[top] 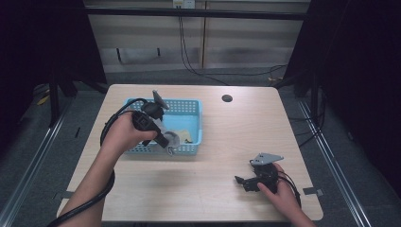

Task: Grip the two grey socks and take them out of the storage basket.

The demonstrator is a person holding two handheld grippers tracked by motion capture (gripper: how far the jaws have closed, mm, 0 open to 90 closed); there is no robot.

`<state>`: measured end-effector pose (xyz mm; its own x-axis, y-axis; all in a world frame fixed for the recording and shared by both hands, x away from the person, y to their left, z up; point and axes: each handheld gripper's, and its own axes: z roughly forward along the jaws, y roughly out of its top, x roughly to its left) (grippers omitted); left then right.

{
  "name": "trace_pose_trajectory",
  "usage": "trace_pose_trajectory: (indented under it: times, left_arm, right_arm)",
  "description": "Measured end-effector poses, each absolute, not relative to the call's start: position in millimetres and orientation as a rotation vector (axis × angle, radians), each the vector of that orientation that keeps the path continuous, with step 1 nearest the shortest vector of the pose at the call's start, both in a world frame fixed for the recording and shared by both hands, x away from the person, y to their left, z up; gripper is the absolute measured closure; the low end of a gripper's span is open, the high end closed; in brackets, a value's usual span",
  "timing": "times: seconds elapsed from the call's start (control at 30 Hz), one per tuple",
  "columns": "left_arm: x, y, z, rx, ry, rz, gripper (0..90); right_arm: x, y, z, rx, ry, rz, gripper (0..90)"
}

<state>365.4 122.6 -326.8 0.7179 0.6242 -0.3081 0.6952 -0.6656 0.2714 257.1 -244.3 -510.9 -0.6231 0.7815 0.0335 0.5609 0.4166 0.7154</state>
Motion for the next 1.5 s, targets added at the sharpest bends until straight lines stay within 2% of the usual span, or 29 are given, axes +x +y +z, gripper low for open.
trace_pose_trajectory:
  times: [0.03, 0.07, 0.17, 0.33, 0.67, 1.07, 1.5]
  left_arm:
    - [365, 123, -327, 2.554, 1.023, -0.266, 75.6]
    - [366, 122, -329, 2.533, 1.008, -0.235, 65.7]
    - [368, 121, -330, 2.517, 1.018, -0.198, 53.2]
    - [376, 121, -332, 2.509, 1.035, -0.148, 47.0]
    - [410, 131, -351, 2.432, 1.154, -0.054, 45.3]
    - [446, 158, -401, 2.34, 1.291, 0.082, 40.9]
    - [458, 160, -446, 2.342, 1.369, 0.057, 42.2]
  right_arm:
    - [257, -244, -511, 1.167, 2.371, 1.02, 10.9]
    - [257, -244, -511, 1.167, 2.371, 1.02, 10.9]
    - [257, -244, -511, 1.167, 2.371, 1.02, 10.9]
    - [257, -244, -511, 1.167, 2.371, 1.021, 10.9]
    - [257, -244, -511, 1.168, 2.374, 1.019, 10.9]
    - [257, -244, -511, 1.168, 2.374, 1.02, 10.9]
    - [257, -244, -511, 1.166, 2.375, 1.02, 10.9]
